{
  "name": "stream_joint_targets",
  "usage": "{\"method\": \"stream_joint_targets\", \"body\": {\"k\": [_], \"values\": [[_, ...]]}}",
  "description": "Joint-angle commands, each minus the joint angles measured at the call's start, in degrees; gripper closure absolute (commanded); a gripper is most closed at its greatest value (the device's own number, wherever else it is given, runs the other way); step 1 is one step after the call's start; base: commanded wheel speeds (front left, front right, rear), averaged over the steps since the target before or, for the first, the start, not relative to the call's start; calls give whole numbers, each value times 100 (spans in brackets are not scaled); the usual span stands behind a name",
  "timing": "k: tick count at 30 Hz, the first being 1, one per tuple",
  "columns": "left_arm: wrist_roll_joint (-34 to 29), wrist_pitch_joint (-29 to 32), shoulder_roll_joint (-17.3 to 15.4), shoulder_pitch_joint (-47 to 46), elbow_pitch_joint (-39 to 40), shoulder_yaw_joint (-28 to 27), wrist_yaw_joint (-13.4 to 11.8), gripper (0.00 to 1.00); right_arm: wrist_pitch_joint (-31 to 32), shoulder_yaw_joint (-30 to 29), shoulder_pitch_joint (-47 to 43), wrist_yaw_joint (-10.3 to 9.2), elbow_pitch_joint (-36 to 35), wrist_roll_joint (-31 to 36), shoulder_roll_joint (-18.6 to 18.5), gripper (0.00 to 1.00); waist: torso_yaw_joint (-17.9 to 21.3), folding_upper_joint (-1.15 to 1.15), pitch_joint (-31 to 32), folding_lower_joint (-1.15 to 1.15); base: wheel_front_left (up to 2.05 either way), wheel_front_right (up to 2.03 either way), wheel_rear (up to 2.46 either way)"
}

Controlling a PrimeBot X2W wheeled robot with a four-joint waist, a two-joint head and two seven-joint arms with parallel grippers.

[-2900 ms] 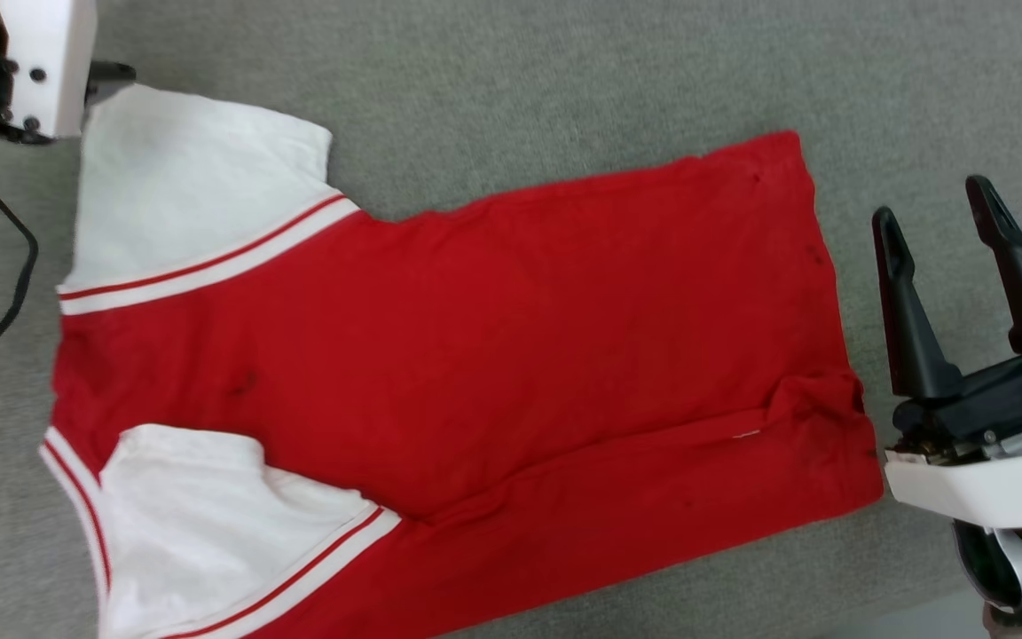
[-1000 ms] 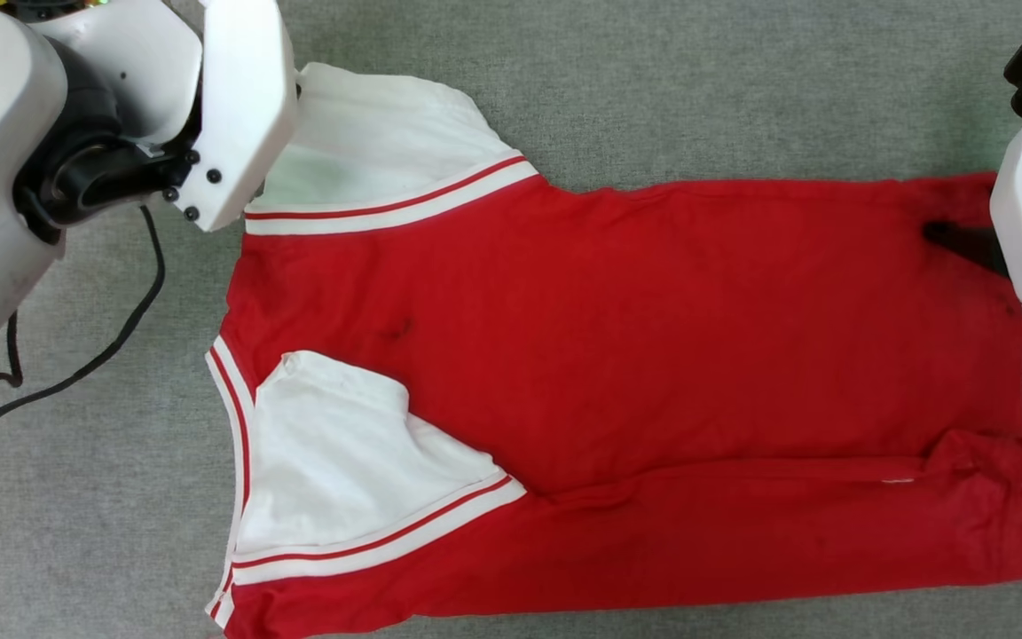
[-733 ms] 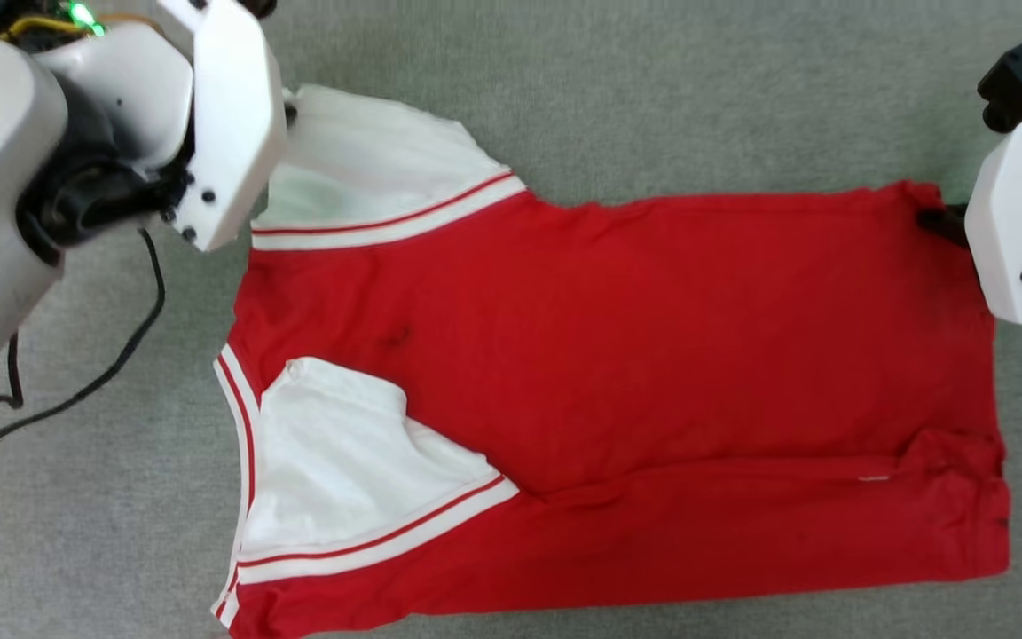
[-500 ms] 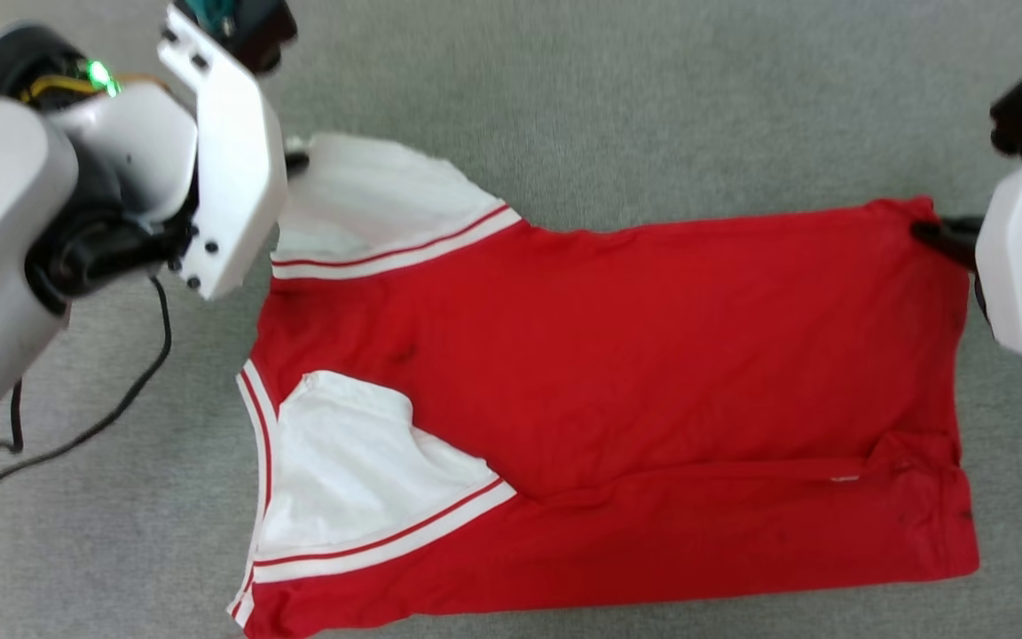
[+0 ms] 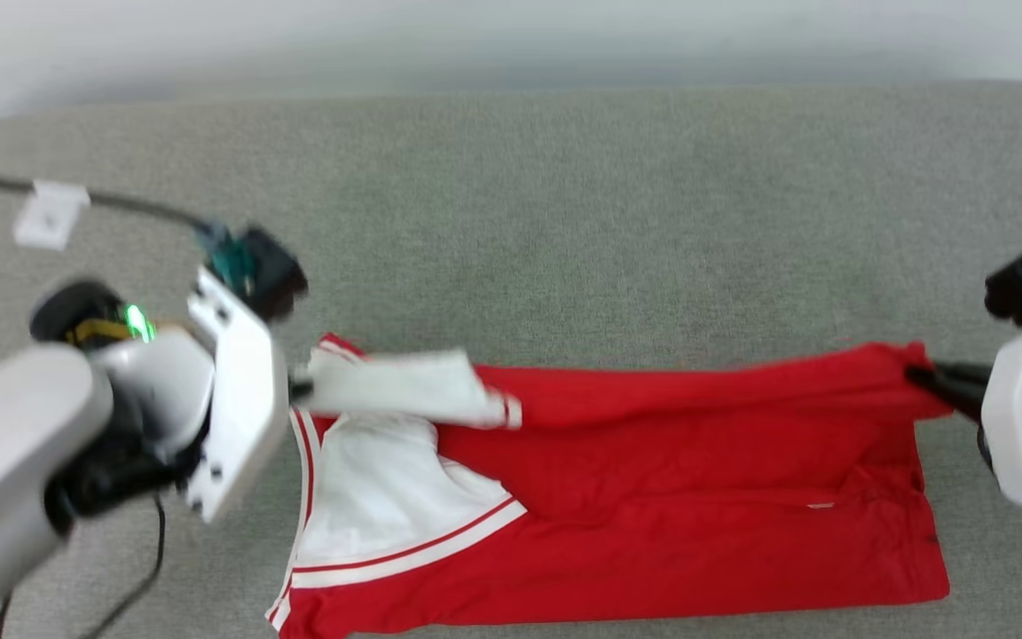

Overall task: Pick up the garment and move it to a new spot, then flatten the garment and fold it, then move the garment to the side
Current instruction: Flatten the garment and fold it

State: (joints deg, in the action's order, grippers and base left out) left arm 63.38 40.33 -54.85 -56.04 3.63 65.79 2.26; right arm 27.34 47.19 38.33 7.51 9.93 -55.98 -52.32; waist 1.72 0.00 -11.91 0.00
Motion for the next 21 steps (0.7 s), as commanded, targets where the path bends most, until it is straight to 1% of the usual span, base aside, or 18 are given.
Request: {"method": "stream_joint_targets", "body": {"k": [1, 4, 10, 15, 18, 19, 20, 21], "values": [[22, -44, -61, 186, 76, 56, -56, 100, -45, 47, -174, -5, -28, -25, -67, 100, -30, 0, 93, 0, 0, 0, 0], [117, -189, -199, 608, 266, 196, -188, 100, -136, 104, -469, -5, -106, -65, -132, 100, -31, 0, 168, 0, 0, 0, 0], [275, -536, -273, 1393, 288, 418, -364, 100, -310, 140, -1023, -5, 18, -159, -50, 100, 1, 0, 151, 0, 0, 0, 0], [320, -722, -82, 1812, 21, 529, -361, 100, -368, 201, -1250, -5, 316, -103, 150, 100, 30, 0, 14, 0, 0, 0, 0], [290, -853, 27, 1893, -177, 531, -335, 100, -398, 229, -1294, -5, 479, -64, 258, 100, 40, 0, -30, 0, 0, 0, 0], [266, -886, 42, 1912, -227, 538, -328, 77, -474, 199, -1274, -5, 527, -5, 287, 73, 42, 0, -34, 0, 0, 0, 0], [184, -979, 51, 1899, -263, 524, -330, 0, -566, 151, -1254, -6, 581, 25, 319, 0, 47, 0, -31, 0, 0, 0, 0], [160, -1070, 53, 1903, -281, 493, -346, 0, -638, 132, -1248, -6, 594, 26, 366, 0, 54, 0, -15, 0, 0, 0, 0]]}}
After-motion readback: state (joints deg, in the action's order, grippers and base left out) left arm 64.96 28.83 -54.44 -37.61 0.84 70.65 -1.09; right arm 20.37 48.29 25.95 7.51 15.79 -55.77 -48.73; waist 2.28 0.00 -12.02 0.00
